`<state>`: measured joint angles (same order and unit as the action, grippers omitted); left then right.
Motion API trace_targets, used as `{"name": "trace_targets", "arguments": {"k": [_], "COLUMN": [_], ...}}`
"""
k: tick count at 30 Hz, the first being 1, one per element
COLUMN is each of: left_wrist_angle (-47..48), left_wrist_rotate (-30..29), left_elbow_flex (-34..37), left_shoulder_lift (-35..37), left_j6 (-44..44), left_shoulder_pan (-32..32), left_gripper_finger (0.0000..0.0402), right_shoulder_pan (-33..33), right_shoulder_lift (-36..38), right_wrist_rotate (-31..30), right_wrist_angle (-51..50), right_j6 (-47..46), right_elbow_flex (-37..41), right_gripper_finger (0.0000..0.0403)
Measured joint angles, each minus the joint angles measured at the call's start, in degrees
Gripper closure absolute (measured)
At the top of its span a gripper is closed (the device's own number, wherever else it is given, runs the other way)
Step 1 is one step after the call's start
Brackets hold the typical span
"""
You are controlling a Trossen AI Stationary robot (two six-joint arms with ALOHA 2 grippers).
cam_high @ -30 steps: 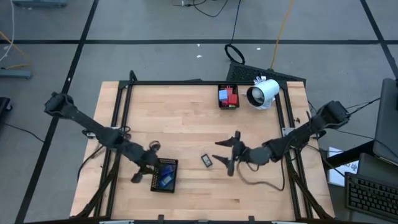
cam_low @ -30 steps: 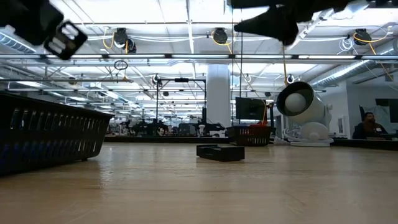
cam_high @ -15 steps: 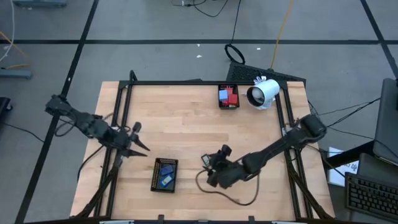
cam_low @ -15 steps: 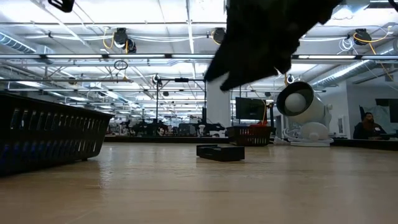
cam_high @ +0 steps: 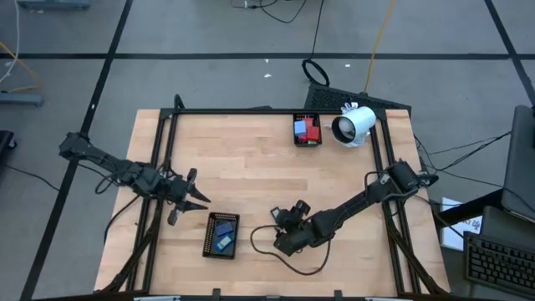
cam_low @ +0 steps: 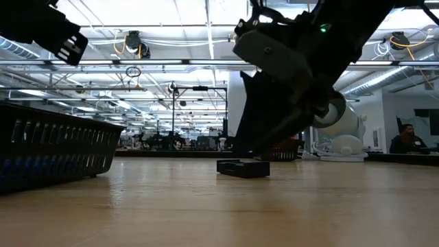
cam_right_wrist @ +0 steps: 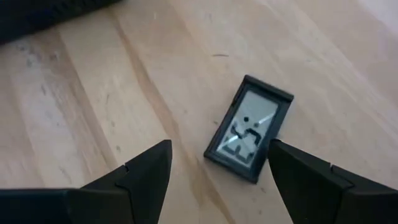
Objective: Pick & Place Office items
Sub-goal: Put the black digital clock into the bottom black basket
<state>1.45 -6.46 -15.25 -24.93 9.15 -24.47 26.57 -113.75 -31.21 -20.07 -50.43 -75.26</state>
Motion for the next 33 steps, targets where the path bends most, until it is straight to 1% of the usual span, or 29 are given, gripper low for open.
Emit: {"name": "trace_targets", "arguments": {"k": [5, 10, 14, 16, 19, 22, 24, 26, 29, 33], "left_wrist_angle": [0.2, 0.3, -0.4, -1.1, -1.1, -1.1, -0.9, -0.4, -0.1, 0.0], "left_wrist_rotate": [0.0, 0.2, 1.9, 2.0, 2.0, 2.0, 1.9, 1.9, 1.9, 1.9], "left_elbow_flex": [0.6, 0.6, 0.6, 0.6, 0.6, 0.6, 0.6, 0.6, 0.6, 0.6], "left_shoulder_lift": [0.3, 0.3, 0.3, 0.2, 0.2, 0.2, 0.2, 0.2, 0.2, 0.2], "left_j6": [-0.8, 0.0, 0.4, 0.5, 0.5, 0.7, 1.2, 1.5, 2.1, 2.4], "left_shoulder_pan": [2.0, 3.7, 4.3, 4.3, 4.3, 4.3, 4.3, 4.3, 4.3, 4.3], "left_gripper_finger": [0.03, 0.03, 0.03, 0.03, 0.03, 0.03, 0.03, 0.03, 0.03, 0.03], "right_shoulder_pan": [-0.7, -0.8, -0.7, -0.7, -0.7, -0.7, -0.7, -0.7, -0.9, -0.9], "right_shoulder_lift": [0.2, 0.1, 0.1, 0.1, 0.1, 0.1, 0.1, 0.1, 0.1, 0.3], "right_wrist_rotate": [-0.3, -0.1, 0.0, 0.6, 2.5, 2.4, 0.8, -0.3, -0.2, -0.6], "right_wrist_angle": [0.2, 1.3, 3.2, 4.0, 5.8, 7.2, 7.4, 8.9, 12.9, 18.9], "right_j6": [-0.3, -2.9, -2.8, -2.0, 1.6, 3.4, 3.6, 3.6, 4.1, 7.4], "right_elbow_flex": [0.8, 2.9, 4.1, 4.1, 4.1, 4.1, 4.6, 6.1, 9.1, 12.3], "right_gripper_finger": [0.0147, 0.0147, 0.0147, 0.0147, 0.0147, 0.0147, 0.0147, 0.0147, 0.0147, 0.0147]}}
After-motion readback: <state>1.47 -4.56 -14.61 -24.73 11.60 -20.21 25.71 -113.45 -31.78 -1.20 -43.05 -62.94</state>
